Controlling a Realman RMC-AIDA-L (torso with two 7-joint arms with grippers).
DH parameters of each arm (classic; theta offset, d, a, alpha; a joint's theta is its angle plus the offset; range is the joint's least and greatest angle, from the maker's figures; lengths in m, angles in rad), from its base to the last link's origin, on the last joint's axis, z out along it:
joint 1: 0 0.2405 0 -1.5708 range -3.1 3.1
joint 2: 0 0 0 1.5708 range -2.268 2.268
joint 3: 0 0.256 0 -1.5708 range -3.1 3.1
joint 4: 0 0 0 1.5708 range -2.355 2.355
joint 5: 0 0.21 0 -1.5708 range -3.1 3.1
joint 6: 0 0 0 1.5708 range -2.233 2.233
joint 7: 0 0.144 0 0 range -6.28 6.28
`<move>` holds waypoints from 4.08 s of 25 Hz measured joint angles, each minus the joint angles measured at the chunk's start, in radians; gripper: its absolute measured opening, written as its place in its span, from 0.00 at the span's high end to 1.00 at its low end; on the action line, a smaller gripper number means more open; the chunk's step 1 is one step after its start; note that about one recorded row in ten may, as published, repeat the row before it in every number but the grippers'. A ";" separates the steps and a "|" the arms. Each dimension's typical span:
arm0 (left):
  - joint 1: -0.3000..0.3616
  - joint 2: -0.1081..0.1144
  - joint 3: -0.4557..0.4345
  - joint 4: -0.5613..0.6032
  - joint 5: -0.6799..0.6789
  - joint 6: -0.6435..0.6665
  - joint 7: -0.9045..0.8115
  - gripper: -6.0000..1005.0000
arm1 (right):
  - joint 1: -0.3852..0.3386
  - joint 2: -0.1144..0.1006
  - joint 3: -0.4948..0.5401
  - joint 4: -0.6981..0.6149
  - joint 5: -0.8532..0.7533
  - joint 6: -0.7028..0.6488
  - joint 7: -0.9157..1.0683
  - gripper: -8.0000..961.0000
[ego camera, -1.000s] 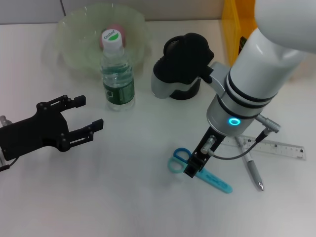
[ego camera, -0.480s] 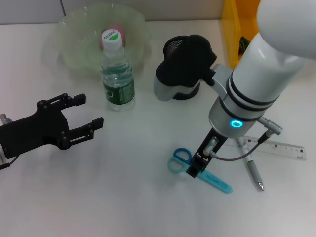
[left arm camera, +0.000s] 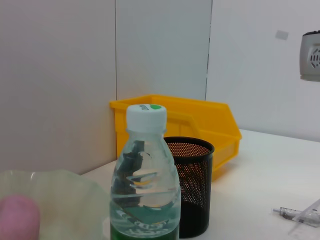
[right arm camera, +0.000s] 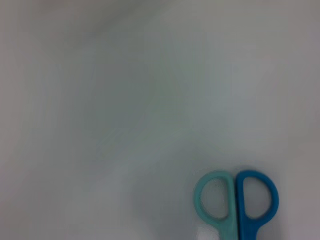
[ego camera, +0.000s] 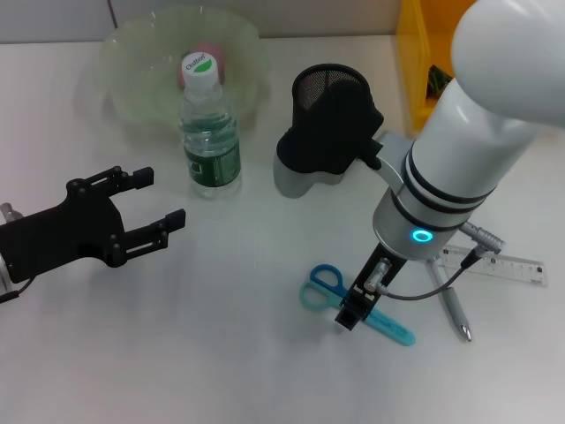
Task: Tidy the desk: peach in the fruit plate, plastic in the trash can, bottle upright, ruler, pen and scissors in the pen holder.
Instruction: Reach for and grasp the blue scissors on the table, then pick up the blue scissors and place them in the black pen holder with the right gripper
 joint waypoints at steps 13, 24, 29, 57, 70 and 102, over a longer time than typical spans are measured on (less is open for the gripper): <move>-0.002 0.000 0.000 0.000 0.000 -0.004 0.000 0.25 | -0.001 0.000 -0.027 0.014 0.000 0.022 0.000 0.48; -0.003 0.000 0.000 -0.004 -0.001 -0.017 0.000 0.25 | -0.006 0.000 -0.032 0.017 0.000 0.033 0.000 0.50; -0.003 0.000 0.000 -0.002 -0.001 -0.017 0.000 0.25 | -0.006 0.000 -0.032 0.017 0.000 0.033 0.000 0.51; -0.003 0.000 0.000 -0.001 -0.001 -0.018 0.000 0.25 | -0.028 0.000 -0.056 -0.006 0.000 0.044 0.000 0.77; 0.005 0.000 -0.013 0.002 -0.039 0.003 0.000 0.25 | -0.203 -0.006 0.050 -0.188 -0.056 0.113 -0.017 0.76; 0.019 -0.008 -0.034 -0.040 -0.122 0.062 0.000 0.25 | -0.539 -0.007 0.122 -0.355 0.126 0.999 -0.351 0.76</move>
